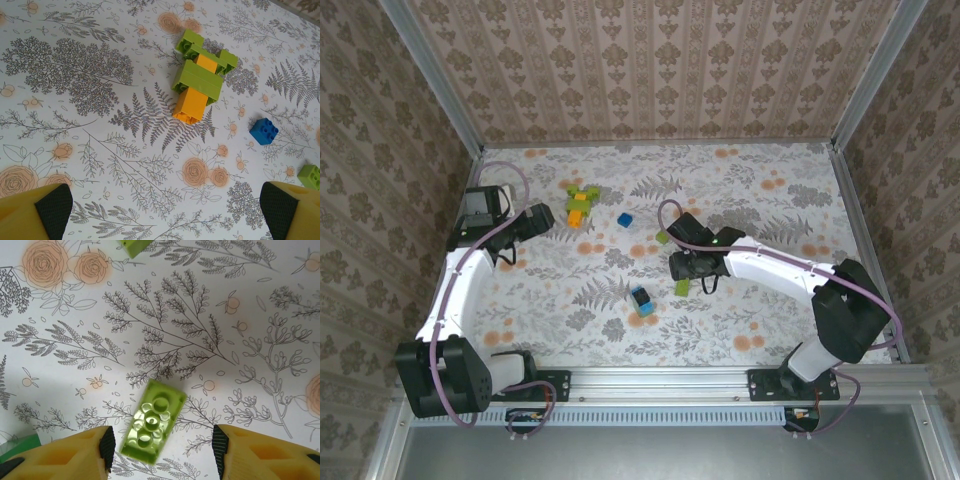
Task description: Assemble a carrot with lego
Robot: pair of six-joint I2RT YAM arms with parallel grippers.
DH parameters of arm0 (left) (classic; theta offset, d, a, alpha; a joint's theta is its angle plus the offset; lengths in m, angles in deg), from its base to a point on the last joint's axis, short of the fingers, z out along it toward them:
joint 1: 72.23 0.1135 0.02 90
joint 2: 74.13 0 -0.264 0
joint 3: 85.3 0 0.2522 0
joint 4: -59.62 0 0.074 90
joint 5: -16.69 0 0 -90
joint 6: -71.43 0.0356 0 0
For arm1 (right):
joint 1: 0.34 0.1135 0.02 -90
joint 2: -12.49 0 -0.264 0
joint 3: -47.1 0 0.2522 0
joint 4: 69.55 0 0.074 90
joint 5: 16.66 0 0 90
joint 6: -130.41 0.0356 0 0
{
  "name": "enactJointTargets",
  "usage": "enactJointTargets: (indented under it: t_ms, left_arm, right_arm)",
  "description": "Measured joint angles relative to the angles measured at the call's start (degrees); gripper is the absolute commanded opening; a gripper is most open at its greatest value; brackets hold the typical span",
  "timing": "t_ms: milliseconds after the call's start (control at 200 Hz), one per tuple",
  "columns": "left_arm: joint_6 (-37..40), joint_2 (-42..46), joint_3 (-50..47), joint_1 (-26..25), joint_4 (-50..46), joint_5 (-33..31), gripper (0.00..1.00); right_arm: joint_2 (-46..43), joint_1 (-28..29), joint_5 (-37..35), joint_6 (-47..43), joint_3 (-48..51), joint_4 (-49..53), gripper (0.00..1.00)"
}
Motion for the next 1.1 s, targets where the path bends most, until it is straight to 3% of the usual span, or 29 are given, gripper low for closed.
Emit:
enactJointTargets:
  t_ms: [220,500,1100]
  left_arm:
    - [0.0,0.0,0.0,0.0,0.0,0.0,1.00]
    - [0.0,0.0,0.0,-0.2,0.0,0.0,1.00]
    - [0.0,0.0,0.0,-0.5,0.0,-0.4,1.00]
  right_arm:
    - [0.0,0.0,-0.5,-0.9,-0.1,1.3,0.58]
    - [-1.5,0.0,1.3,-0.5,6.8,0.2,0.57]
    - [4.8,2.3,3.0,-0.2,4.5,-3.3,0.51]
